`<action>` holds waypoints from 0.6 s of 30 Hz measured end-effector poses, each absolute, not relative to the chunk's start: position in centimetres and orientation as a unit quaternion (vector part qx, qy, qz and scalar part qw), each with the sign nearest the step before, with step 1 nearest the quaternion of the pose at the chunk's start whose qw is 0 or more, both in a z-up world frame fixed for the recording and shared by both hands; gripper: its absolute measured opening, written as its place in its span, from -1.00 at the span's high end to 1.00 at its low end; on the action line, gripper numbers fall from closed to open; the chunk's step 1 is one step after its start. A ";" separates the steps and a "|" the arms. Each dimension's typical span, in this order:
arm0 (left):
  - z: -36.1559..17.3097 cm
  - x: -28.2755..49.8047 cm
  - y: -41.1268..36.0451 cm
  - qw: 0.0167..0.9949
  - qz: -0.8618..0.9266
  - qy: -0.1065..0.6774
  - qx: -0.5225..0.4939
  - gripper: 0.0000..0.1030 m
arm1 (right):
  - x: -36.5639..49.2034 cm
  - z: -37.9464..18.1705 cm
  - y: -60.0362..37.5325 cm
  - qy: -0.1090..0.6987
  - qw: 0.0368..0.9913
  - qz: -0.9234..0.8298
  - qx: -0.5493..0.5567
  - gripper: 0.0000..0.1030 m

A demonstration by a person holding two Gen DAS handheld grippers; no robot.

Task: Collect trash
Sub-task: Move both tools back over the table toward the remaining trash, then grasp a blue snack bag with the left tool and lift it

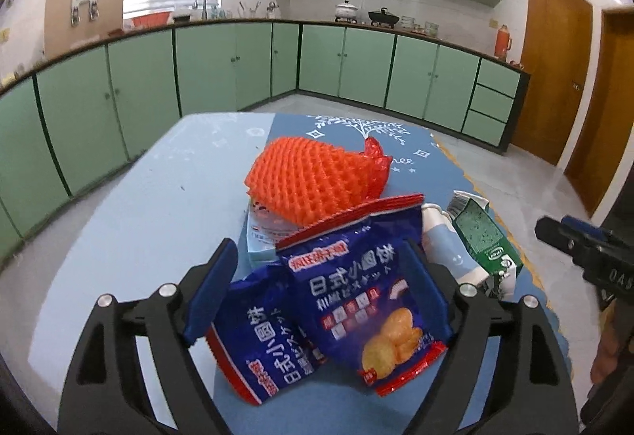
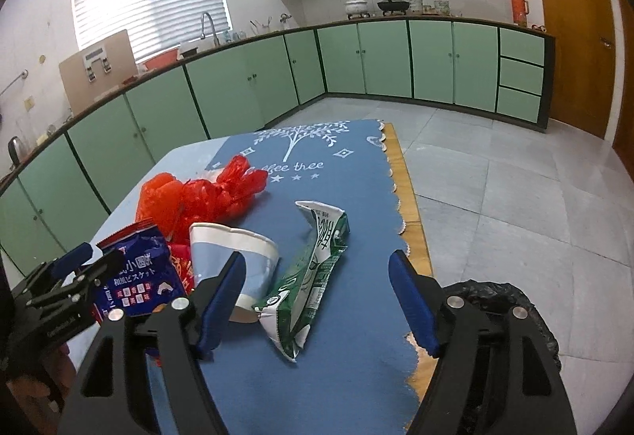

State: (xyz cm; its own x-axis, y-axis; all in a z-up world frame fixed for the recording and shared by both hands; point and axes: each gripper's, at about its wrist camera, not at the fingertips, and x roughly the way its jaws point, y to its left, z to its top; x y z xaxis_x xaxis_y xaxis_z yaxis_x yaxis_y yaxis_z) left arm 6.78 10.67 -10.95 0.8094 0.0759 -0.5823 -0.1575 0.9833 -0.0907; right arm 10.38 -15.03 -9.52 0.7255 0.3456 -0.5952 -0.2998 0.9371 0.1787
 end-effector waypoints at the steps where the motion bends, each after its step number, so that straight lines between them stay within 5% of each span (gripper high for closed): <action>1: -11.1 7.2 11.0 0.948 0.056 0.305 -0.073 -0.61 | 10.4 -9.5 -15.0 0.328 0.928 0.172 0.034 -0.42; 6: -11.7 8.5 12.3 0.945 0.038 0.310 -0.092 -0.53 | 10.8 -9.6 -14.5 0.333 0.928 0.165 0.029 -0.42; 12: -11.8 8.5 11.6 0.947 0.021 0.310 -0.086 0.18 | 11.0 -9.6 -13.5 0.335 0.926 0.171 0.019 -0.42; 14: -11.7 8.2 11.3 0.948 0.016 0.307 -0.083 0.57 | 11.0 -9.6 -13.1 0.335 0.926 0.174 0.017 -0.42; 18: -11.3 7.7 10.9 0.951 0.006 0.298 -0.086 0.89 | 11.1 -9.5 -12.6 0.334 0.926 0.178 0.015 -0.42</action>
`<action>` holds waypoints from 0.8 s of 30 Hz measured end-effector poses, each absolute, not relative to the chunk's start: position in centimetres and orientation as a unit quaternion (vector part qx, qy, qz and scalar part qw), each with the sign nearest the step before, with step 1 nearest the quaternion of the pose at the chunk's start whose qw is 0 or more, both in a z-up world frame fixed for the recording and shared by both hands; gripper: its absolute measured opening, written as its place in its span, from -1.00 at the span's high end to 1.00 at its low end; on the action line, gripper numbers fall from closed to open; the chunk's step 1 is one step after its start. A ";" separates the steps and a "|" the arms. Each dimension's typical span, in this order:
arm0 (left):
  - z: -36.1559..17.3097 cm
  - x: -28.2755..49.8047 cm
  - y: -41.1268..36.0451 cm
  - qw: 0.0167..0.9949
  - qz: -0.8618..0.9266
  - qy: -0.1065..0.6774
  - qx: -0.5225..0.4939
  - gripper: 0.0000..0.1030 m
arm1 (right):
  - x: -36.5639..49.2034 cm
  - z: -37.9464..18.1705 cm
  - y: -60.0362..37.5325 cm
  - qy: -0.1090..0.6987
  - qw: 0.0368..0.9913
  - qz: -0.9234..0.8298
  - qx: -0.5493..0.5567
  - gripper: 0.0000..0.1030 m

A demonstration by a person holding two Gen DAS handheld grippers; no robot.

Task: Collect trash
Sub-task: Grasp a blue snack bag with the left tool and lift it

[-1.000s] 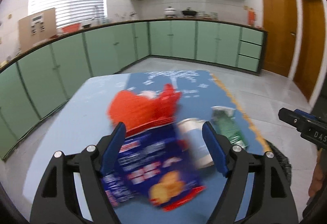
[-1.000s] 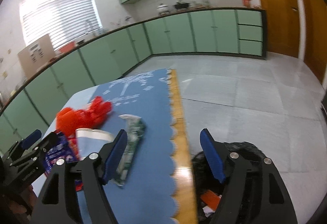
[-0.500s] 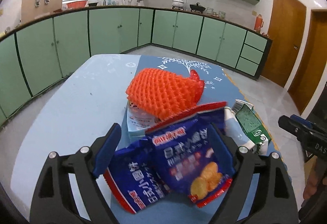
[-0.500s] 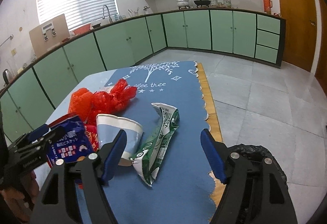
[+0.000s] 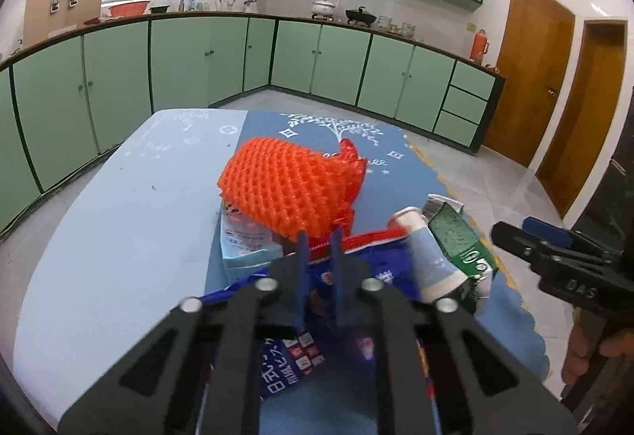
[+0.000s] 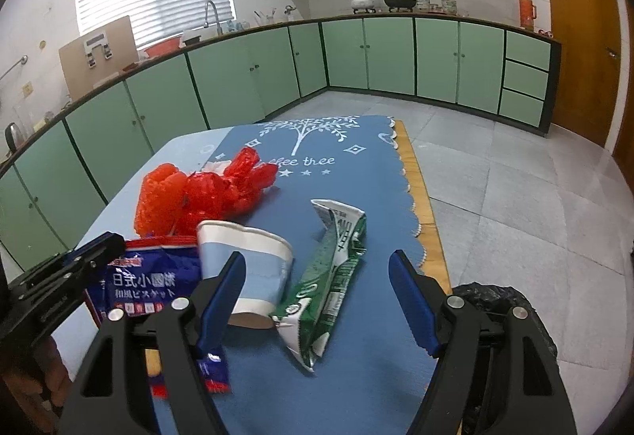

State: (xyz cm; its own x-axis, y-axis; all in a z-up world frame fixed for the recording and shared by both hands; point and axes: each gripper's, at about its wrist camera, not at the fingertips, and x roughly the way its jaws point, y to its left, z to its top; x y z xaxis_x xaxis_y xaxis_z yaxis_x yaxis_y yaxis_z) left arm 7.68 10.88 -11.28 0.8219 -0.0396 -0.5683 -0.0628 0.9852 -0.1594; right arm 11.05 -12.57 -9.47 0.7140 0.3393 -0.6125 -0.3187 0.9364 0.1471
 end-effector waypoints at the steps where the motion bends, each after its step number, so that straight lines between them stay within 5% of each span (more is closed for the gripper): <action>1: -11.1 7.6 10.8 0.951 0.006 0.296 -0.088 0.92 | 11.0 -9.5 -12.4 0.334 0.925 0.178 0.014 -0.42; 9: -11.6 6.8 11.1 0.945 -0.009 0.310 -0.103 0.79 | 10.9 -9.8 -12.4 0.339 0.924 0.176 0.018 -0.42; 11: -12.1 6.6 10.9 0.943 -0.009 0.317 -0.101 0.26 | 11.0 -9.9 -12.5 0.341 0.923 0.175 0.019 -0.42; 14: -12.5 6.3 10.8 0.940 -0.012 0.323 -0.107 0.03 | 11.0 -10.0 -12.4 0.342 0.923 0.176 0.019 -0.42; 21: -13.6 6.1 10.8 0.932 -0.009 0.345 -0.113 0.05 | 11.1 -10.1 -12.5 0.342 0.923 0.177 0.019 -0.42; 24: -14.0 6.3 10.4 0.928 -0.014 0.354 -0.114 0.45 | 11.1 -10.2 -12.5 0.343 0.922 0.177 0.020 -0.42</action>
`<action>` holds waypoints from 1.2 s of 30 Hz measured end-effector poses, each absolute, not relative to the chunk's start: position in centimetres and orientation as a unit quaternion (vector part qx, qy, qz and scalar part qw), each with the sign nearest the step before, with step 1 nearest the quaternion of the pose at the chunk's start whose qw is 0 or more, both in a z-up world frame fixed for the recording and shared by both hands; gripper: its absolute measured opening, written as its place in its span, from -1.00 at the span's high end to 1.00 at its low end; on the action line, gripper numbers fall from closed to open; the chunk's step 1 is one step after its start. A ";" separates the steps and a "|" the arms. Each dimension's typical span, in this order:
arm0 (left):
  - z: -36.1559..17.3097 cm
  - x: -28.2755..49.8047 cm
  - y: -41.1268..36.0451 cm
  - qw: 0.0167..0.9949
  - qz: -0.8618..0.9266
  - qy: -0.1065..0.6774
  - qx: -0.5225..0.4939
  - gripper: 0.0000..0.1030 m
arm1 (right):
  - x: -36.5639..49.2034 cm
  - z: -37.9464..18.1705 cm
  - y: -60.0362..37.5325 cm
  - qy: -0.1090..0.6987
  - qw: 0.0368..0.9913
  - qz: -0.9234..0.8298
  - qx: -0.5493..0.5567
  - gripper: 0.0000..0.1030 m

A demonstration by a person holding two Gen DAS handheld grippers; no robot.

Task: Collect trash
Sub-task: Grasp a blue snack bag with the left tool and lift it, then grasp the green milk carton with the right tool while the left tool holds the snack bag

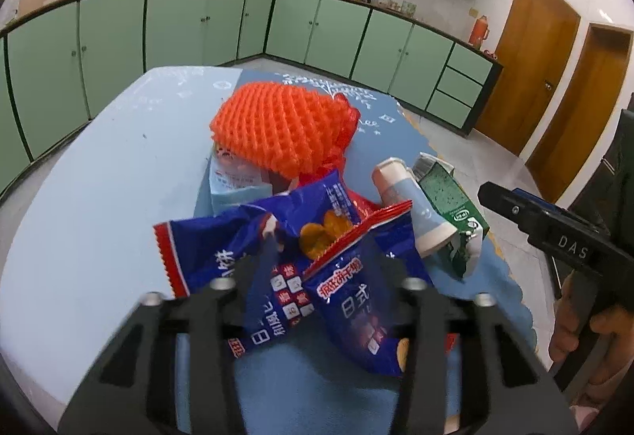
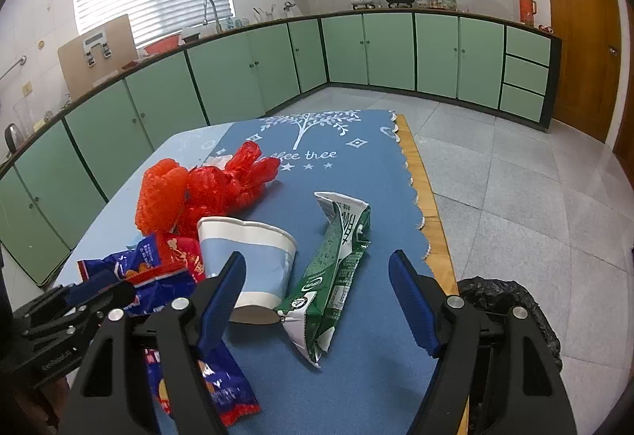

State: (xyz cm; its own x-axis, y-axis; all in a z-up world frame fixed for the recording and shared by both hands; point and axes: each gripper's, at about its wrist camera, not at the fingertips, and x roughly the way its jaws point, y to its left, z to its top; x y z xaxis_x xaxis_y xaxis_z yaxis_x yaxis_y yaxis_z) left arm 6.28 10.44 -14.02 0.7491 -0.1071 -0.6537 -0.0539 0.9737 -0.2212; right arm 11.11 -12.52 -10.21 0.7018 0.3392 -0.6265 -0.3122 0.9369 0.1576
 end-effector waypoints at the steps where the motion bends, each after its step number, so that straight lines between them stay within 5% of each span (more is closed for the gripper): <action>1: -14.1 6.3 10.3 0.928 -0.016 0.356 -0.112 0.66 | 11.1 -10.2 -12.5 0.343 0.922 0.177 0.019 -0.42; 6: -13.4 6.1 9.5 0.935 -0.024 0.341 -0.094 0.99 | 11.0 -10.2 -12.6 0.343 0.923 0.176 0.021 -0.42; 22: -6.3 3.7 13.7 0.966 0.074 0.222 -0.111 1.00 | 10.9 -9.2 -11.8 0.327 0.924 0.194 0.020 -0.42; 36: -9.4 4.4 12.0 0.957 0.087 0.269 -0.069 1.00 | 11.5 -10.4 -8.1 0.351 0.907 0.234 0.007 -0.14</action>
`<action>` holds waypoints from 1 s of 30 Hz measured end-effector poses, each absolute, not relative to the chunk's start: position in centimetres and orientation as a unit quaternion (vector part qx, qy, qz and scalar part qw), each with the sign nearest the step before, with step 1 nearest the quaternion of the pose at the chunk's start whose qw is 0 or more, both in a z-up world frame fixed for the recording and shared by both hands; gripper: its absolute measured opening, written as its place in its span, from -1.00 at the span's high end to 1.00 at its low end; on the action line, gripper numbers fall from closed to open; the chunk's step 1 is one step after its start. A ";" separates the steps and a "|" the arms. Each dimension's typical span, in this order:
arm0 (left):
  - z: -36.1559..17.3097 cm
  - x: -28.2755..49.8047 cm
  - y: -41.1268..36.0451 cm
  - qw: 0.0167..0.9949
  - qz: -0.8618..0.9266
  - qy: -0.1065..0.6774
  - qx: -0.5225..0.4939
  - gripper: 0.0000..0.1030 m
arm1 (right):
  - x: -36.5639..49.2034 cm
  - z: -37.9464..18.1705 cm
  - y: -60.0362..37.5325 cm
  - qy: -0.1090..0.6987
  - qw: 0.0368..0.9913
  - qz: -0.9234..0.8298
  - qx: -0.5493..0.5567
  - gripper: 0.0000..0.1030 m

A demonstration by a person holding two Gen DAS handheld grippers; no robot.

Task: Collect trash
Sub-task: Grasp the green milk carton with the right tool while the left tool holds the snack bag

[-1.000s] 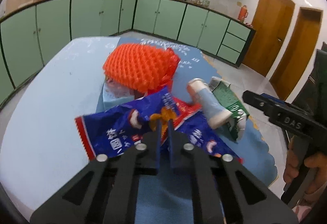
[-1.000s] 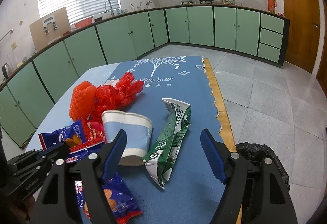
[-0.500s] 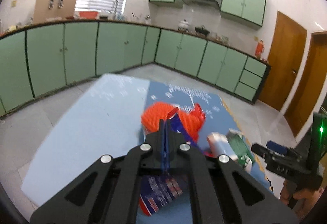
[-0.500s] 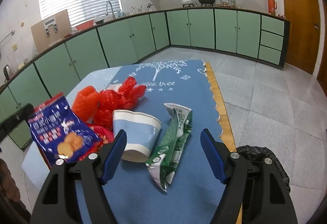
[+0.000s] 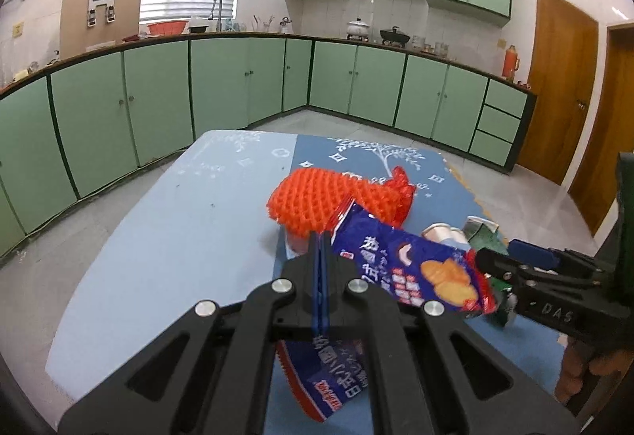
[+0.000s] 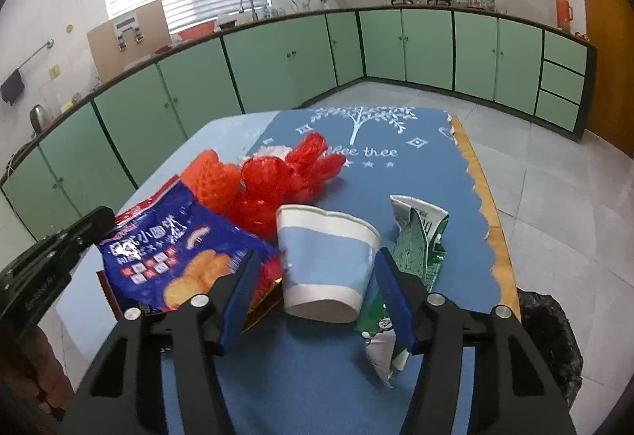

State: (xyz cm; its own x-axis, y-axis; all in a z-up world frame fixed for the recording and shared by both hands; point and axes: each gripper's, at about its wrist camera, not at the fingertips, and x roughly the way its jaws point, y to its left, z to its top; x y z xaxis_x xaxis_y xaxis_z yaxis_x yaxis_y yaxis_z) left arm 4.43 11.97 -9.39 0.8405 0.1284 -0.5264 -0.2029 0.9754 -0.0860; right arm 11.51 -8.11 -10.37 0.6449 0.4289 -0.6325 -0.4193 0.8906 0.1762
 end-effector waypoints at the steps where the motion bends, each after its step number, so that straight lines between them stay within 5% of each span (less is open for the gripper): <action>1: -9.4 4.3 12.1 0.957 0.089 0.269 -0.070 1.00 | 11.5 -10.3 -8.5 0.351 0.909 0.226 0.008 -0.14; 23: -9.7 4.8 11.4 0.958 0.070 0.272 -0.067 1.00 | 13.7 -15.8 -11.4 0.425 0.890 0.167 0.008 0.00; 27: -9.7 4.9 11.1 0.958 0.067 0.272 -0.067 1.00 | 13.5 -15.5 -11.7 0.424 0.889 0.171 0.011 0.51; 30: -9.6 4.9 10.9 0.958 0.064 0.271 -0.067 1.00 | 13.1 -14.6 -12.0 0.411 0.895 0.171 0.010 0.51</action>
